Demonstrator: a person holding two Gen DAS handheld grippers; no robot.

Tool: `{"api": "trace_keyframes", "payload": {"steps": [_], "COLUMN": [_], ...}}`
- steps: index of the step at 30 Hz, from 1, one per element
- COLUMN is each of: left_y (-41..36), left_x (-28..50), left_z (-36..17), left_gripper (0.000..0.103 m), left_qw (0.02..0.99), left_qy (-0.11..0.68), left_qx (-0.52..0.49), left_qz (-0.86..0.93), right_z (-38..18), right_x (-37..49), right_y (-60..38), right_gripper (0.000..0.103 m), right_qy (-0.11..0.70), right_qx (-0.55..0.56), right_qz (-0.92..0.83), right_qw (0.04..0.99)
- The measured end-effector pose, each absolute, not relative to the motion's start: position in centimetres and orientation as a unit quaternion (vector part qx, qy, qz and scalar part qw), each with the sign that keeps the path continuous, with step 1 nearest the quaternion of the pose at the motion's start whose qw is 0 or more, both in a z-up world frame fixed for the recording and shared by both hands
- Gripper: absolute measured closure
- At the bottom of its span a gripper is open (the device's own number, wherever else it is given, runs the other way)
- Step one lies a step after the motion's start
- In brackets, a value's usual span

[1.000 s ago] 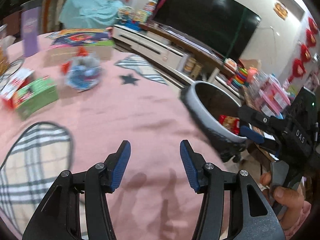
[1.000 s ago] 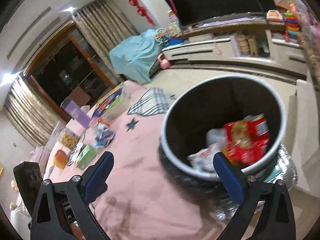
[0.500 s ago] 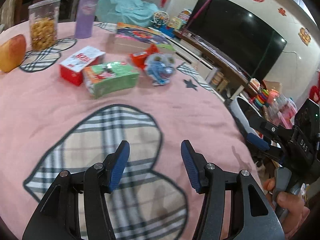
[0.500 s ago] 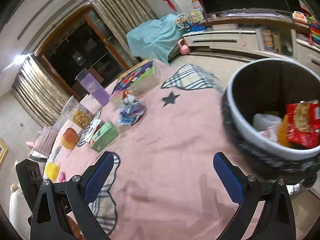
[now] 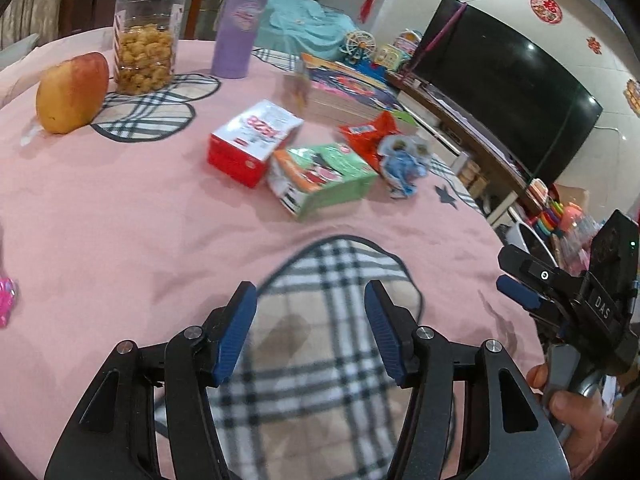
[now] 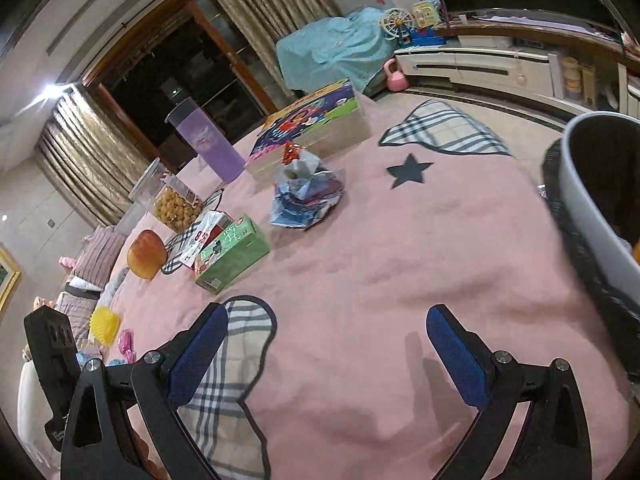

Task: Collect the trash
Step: 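Move both open tools back over the table toward the remaining items, then grasp the white-and-red milk carton with the left tool while the right tool grasps the crumpled blue wrapper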

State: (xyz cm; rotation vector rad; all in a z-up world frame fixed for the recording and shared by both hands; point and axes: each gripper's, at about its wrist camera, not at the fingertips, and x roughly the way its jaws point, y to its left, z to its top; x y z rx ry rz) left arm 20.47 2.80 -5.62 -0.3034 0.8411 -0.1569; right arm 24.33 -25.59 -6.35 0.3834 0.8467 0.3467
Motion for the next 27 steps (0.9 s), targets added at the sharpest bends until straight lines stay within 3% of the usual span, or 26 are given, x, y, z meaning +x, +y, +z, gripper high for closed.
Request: {"api": "trace_keyframes", "payload": {"steps": [12, 27], "left_y": [7.0, 7.8], "left_x": [25.5, 33.3], "left_z": [-5.0, -5.1], "left_gripper": [0.046, 0.03], "left_qw": [0.903, 0.896], "left_qy": [0.4, 0.415], "left_qx": [-0.15, -0.138], "left_qz": [-0.049, -0.074], "right_z": [-6.8, -8.3], "right_x": [28.5, 34.8], "right_y": [-23.4, -21.6], "right_gripper": [0.002, 0.002], "right_qy": [0.406, 0.419], "right_qx": [0.184, 0.192], "right_qz": [0.162, 0.159], "right_qw": [0.88, 0.873]}}
